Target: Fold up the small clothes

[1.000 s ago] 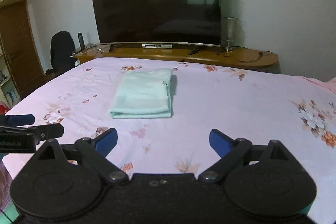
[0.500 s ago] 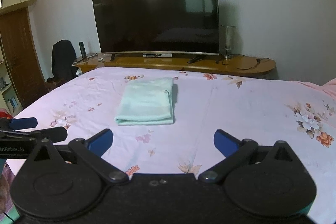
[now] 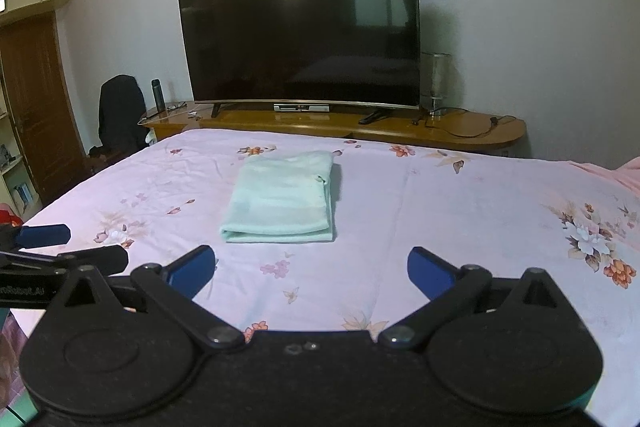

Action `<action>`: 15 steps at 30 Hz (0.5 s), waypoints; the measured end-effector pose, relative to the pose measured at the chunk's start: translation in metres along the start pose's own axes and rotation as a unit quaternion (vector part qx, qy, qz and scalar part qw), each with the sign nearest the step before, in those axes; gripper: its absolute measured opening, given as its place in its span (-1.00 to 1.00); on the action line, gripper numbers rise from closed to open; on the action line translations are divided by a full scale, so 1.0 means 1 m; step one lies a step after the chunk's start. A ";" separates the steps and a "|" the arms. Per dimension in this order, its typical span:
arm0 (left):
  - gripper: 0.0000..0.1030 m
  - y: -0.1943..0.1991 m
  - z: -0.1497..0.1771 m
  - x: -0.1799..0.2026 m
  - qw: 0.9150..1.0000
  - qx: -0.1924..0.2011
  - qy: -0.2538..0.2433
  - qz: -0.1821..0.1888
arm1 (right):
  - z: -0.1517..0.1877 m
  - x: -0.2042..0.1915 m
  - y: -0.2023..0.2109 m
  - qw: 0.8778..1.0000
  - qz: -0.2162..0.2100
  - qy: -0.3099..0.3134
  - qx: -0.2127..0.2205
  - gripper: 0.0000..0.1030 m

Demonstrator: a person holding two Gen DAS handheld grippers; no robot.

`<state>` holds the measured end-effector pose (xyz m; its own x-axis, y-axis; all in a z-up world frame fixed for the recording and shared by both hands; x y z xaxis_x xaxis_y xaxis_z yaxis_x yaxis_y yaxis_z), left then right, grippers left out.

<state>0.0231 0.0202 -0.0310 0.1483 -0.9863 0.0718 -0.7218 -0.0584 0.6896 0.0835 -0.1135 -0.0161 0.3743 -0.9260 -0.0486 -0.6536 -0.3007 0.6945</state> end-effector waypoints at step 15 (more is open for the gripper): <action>1.00 0.002 -0.002 -0.004 1.000 0.006 -0.005 0.000 | -0.001 -0.005 0.002 1.000 0.002 0.000 0.003 0.99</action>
<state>0.0223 0.0240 -0.0281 0.1410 -0.9879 0.0643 -0.7298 -0.0599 0.6810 0.0814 -0.1092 -0.0139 0.3715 -0.9273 -0.0456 -0.6591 -0.2979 0.6906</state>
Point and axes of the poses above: each gripper's, at about its wrist camera, not at the fingertips, and y roughly against the way its jaws point, x to its right, z to its underside, the point moved 8 cm from there along -y, roughly the way its jaws point, and after that the axes turned 15 degrees about -x, right-handed, at the moved point
